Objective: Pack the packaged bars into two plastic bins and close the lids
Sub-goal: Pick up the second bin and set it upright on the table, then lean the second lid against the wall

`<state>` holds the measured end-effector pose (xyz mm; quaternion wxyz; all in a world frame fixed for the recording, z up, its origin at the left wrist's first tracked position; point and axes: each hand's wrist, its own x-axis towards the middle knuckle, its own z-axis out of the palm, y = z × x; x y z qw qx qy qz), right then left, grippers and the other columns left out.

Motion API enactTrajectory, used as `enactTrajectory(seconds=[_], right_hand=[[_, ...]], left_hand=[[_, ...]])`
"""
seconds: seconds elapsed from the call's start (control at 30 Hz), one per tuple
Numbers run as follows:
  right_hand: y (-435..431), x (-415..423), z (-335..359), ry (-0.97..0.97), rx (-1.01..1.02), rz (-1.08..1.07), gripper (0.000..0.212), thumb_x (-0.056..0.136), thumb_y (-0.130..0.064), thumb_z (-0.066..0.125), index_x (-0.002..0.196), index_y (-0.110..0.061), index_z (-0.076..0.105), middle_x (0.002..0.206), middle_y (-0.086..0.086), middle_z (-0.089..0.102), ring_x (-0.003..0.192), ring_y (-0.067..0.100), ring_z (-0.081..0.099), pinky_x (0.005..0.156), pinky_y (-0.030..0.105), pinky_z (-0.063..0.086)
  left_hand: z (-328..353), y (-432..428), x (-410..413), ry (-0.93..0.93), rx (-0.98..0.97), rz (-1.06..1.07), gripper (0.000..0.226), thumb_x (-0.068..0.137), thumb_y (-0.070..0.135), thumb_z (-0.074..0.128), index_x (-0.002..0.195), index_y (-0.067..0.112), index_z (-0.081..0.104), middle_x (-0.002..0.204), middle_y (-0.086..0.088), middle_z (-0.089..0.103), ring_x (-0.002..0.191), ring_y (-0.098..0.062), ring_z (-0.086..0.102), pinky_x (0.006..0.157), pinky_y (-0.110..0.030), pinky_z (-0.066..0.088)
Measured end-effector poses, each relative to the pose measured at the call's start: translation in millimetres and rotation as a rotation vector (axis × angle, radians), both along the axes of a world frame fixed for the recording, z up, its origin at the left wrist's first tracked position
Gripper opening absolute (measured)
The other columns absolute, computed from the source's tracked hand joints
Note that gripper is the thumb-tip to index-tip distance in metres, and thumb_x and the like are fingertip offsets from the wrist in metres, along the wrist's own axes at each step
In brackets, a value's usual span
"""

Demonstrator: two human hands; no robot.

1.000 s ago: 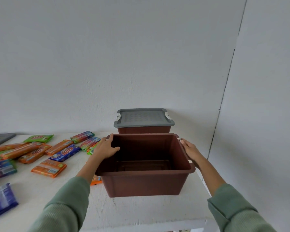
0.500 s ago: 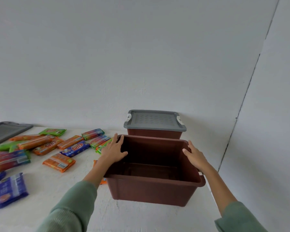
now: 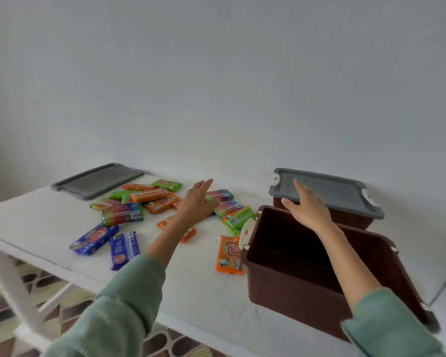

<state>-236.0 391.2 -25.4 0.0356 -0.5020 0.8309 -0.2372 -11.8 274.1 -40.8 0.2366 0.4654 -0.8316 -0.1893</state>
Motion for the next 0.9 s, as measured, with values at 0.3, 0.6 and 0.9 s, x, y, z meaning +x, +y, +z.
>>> enactTrajectory(seconds=[0.3,0.6,0.9], right_hand=[[-162,162,-3,-0.043,0.008,0.248,0.068,0.094,-0.043,0.045,0.15,-0.023,0.011,0.155,0.009,0.023,0.14,0.031,0.026,0.11,0.05,0.029],[-292,292,-22,-0.072,0.099,0.416,0.066,0.094,-0.039,0.044,0.149,-0.026,0.011,0.155,0.008,0.02,0.141,0.03,0.024,0.111,0.046,0.029],[-431,347,-41,-0.086,0.142,0.508,0.066,0.094,-0.044,0.043,0.149,-0.027,0.011,0.155,0.007,0.02,0.141,0.029,0.023,0.112,0.05,0.027]], left_hand=[[15,-105,174,-0.057,-0.017,0.213,0.063,0.092,0.029,0.053,0.147,0.017,0.025,0.152,-0.01,0.028,0.138,-0.027,0.029,0.11,-0.039,0.028],[-6,-202,289,-0.046,0.055,0.343,0.063,0.09,0.03,0.055,0.145,0.015,0.029,0.149,-0.013,0.033,0.135,-0.029,0.034,0.109,-0.041,0.033],[-30,-317,343,-0.071,0.098,0.371,0.059,0.092,0.028,0.053,0.144,0.012,0.03,0.147,-0.014,0.035,0.133,-0.03,0.036,0.109,-0.042,0.034]])
